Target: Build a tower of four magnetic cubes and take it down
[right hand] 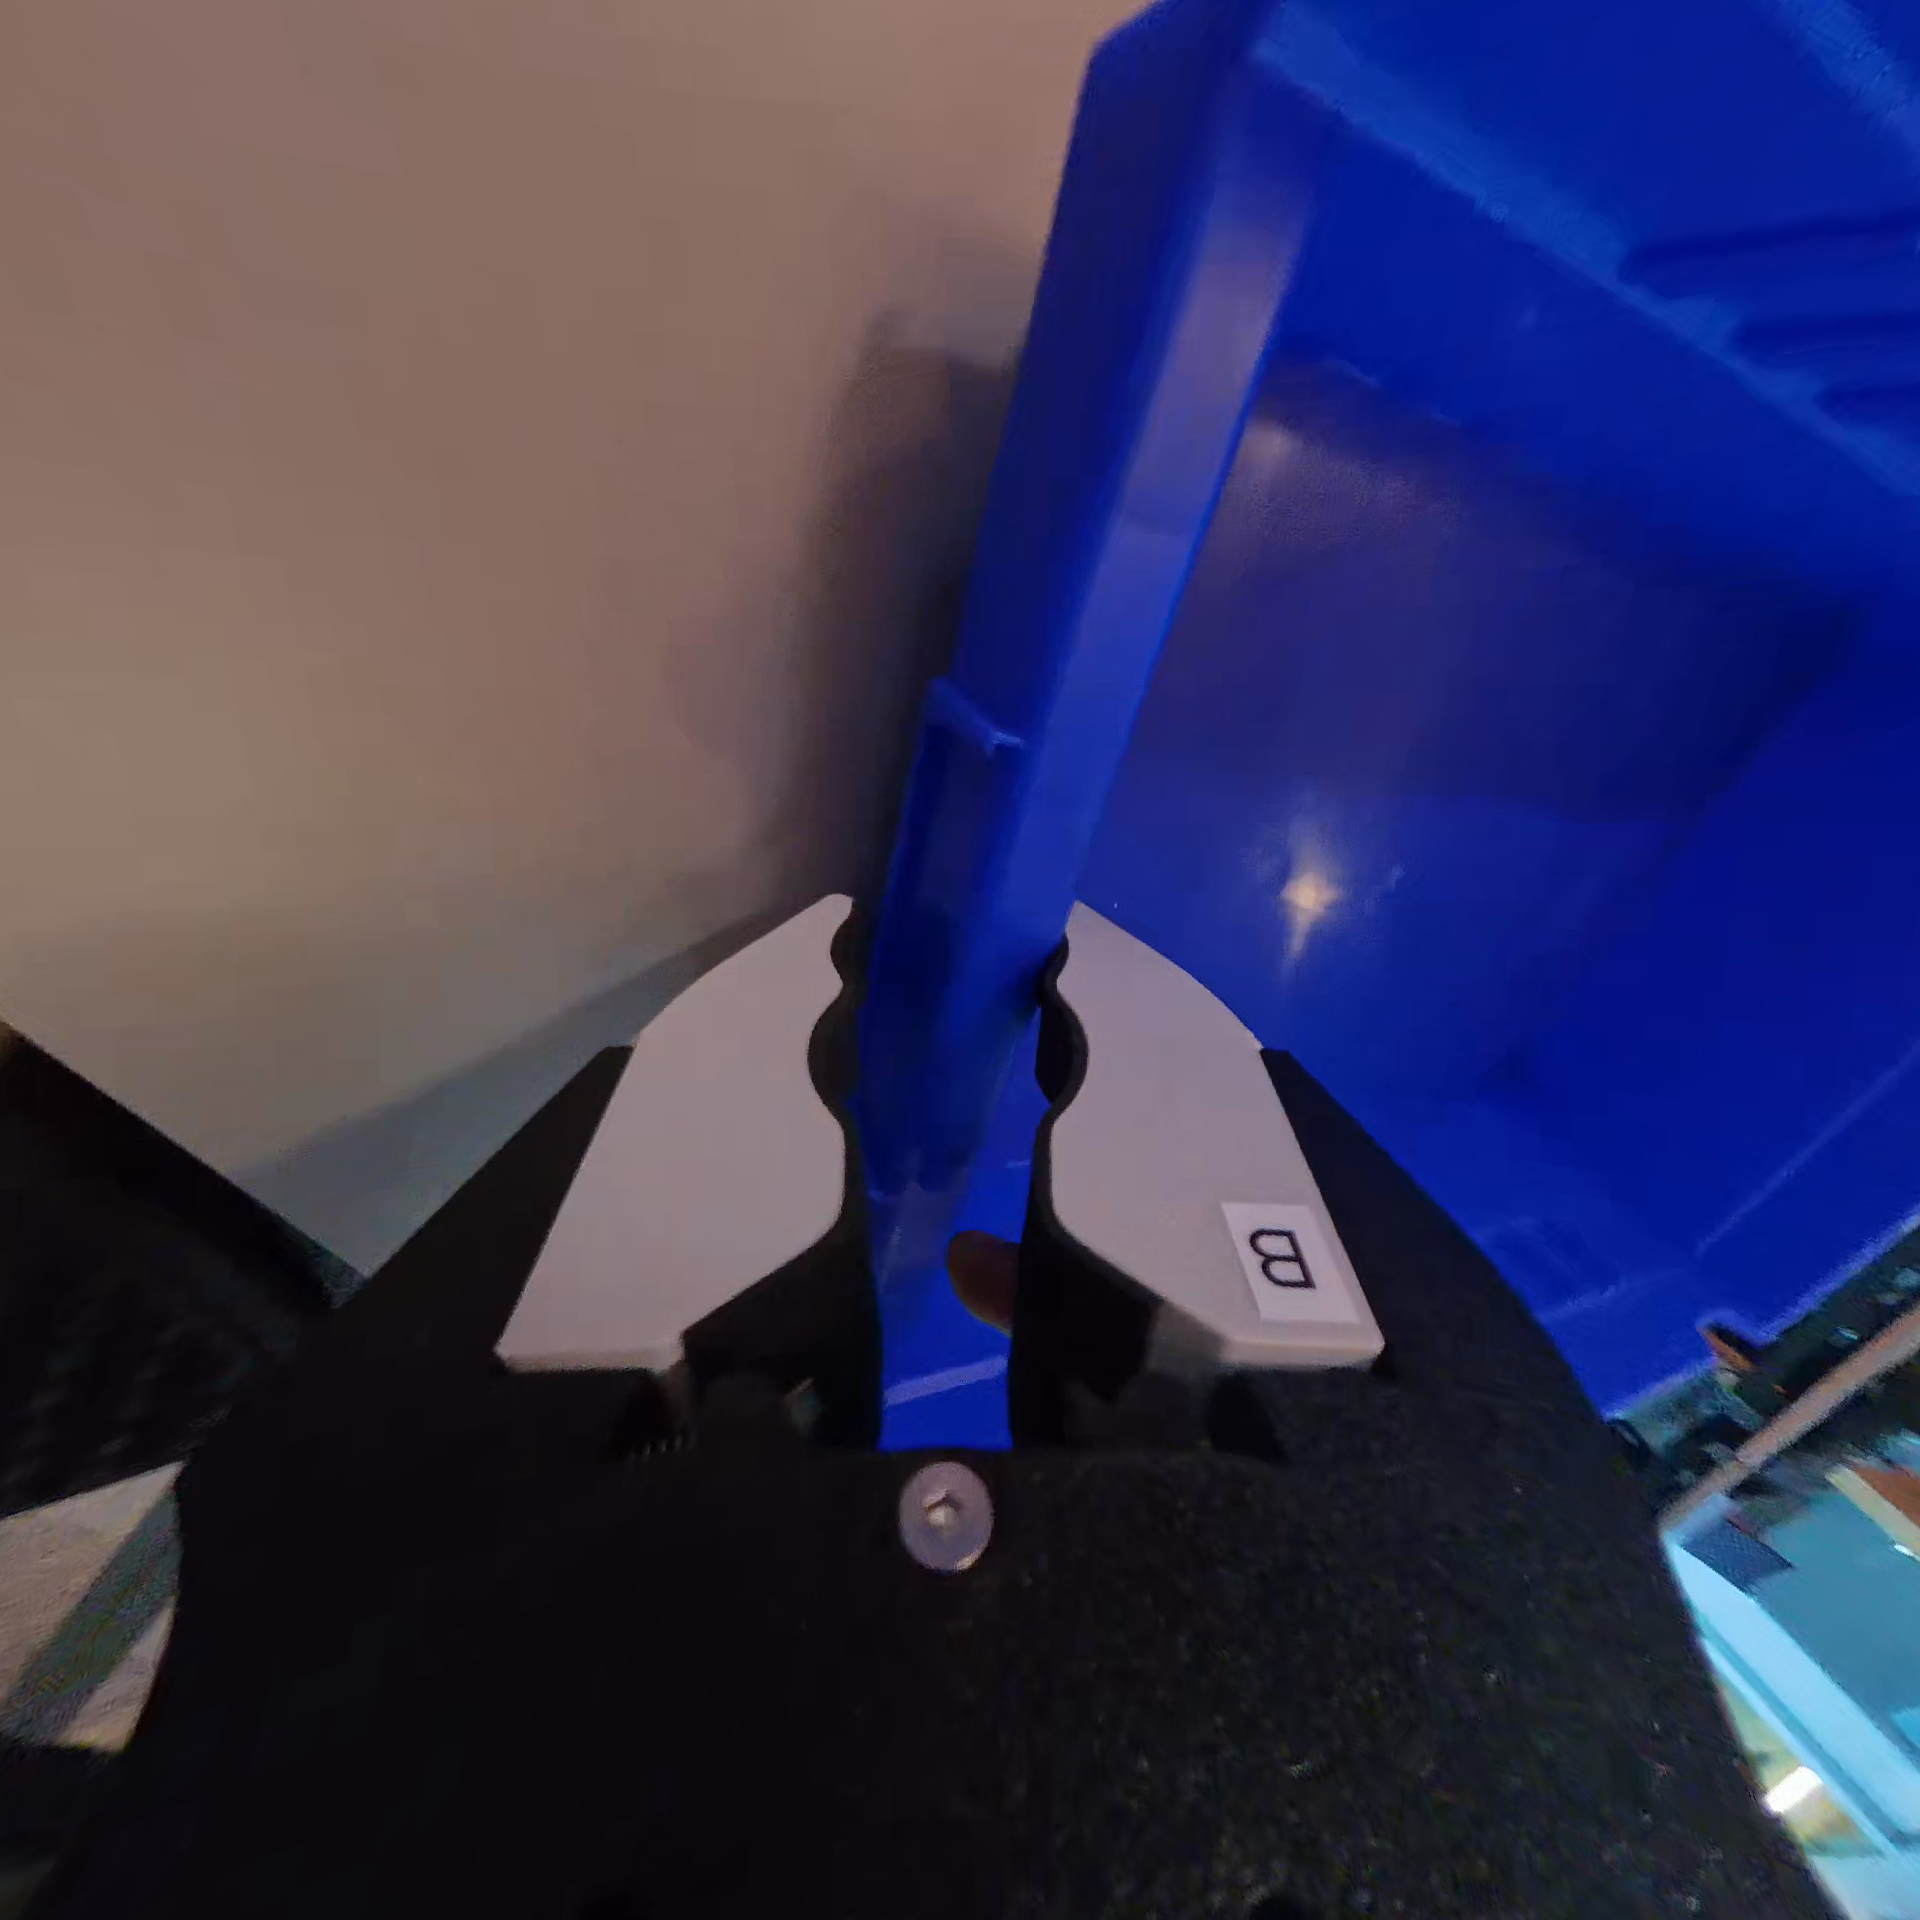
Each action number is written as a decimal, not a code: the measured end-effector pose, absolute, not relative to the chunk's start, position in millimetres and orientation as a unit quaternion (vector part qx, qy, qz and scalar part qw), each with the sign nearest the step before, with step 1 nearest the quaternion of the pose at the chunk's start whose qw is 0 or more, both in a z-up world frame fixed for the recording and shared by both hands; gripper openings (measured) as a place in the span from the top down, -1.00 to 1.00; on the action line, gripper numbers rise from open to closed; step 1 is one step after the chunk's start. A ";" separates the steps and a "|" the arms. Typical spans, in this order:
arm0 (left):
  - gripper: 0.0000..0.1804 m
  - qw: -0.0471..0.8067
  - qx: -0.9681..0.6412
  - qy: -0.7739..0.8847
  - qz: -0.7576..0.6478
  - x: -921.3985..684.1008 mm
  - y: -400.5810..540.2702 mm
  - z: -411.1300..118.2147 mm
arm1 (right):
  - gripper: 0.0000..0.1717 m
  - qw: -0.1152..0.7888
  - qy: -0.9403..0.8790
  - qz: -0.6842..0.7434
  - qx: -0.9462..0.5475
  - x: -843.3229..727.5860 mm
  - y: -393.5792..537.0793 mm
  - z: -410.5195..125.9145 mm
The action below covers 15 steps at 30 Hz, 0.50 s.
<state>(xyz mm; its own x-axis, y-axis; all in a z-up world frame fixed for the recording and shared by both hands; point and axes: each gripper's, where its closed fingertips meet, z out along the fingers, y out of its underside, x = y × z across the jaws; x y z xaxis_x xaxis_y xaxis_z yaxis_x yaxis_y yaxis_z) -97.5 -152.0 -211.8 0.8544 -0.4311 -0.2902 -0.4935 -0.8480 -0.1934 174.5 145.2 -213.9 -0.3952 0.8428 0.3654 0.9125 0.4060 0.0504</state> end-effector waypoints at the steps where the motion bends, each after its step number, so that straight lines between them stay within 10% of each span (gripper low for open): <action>1: 0.70 0.125 -0.953 0.246 0.125 -107.5 -157.7 -211.8 | 0.65 0.148 -0.828 -0.131 -0.525 185.7 149.0 -213.6; 15: 0.65 0.109 -0.950 0.242 0.163 -214.1 -201.1 -210.6 | 0.66 0.202 -0.848 -0.210 -0.442 298.0 202.0 -211.5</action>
